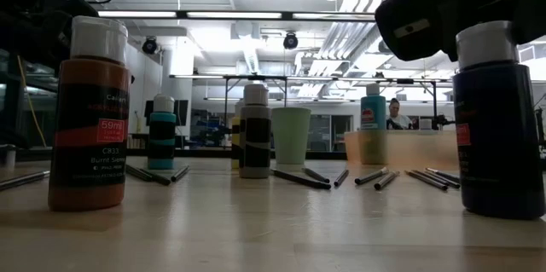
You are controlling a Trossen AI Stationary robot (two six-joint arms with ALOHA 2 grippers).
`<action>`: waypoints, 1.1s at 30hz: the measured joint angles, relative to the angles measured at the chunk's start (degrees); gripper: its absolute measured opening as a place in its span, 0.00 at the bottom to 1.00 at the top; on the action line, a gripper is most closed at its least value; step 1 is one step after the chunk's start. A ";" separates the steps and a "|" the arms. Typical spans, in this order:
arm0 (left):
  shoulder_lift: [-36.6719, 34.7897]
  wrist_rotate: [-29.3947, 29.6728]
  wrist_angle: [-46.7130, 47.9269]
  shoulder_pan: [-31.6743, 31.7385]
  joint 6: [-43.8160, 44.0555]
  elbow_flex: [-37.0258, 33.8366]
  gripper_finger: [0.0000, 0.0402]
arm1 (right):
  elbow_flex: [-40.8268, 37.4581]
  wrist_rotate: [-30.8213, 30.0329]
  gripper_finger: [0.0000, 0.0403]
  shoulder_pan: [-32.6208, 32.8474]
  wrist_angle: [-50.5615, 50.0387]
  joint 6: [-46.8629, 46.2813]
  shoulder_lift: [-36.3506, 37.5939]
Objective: Pick & Place Paint Supplies
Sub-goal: Put the small dark blue paint bottle into the orange bin
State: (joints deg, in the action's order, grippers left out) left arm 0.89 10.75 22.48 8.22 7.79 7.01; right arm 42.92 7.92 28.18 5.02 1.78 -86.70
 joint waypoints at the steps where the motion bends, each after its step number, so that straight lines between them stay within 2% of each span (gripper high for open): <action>1: -0.02 0.00 0.00 -0.01 0.00 0.00 0.05 | 0.00 -0.02 0.29 0.00 -0.01 0.00 0.00; 5: 0.00 0.00 0.00 0.01 -0.02 0.00 0.05 | 0.00 -0.48 0.32 0.00 -0.02 -0.25 0.00; 8: 0.00 0.00 0.00 0.00 0.00 0.00 0.05 | 0.04 -0.60 0.29 0.00 -0.02 -1.21 0.00; 14: -0.02 0.00 0.00 0.01 0.00 0.00 0.05 | 1.13 -6.12 0.27 -0.04 -0.34 -11.79 0.02; 26: -0.02 0.00 0.00 0.01 0.00 0.00 0.05 | 1.18 -28.81 0.27 -0.06 -13.79 -42.10 7.04; 33: -0.02 0.00 0.00 0.01 0.00 0.00 0.05 | 1.18 -44.57 0.27 -0.14 -30.03 -58.76 15.10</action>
State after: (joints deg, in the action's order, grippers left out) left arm 0.87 10.74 22.48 8.23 7.78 7.01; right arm 44.10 -36.65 28.05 -25.01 -56.98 -71.59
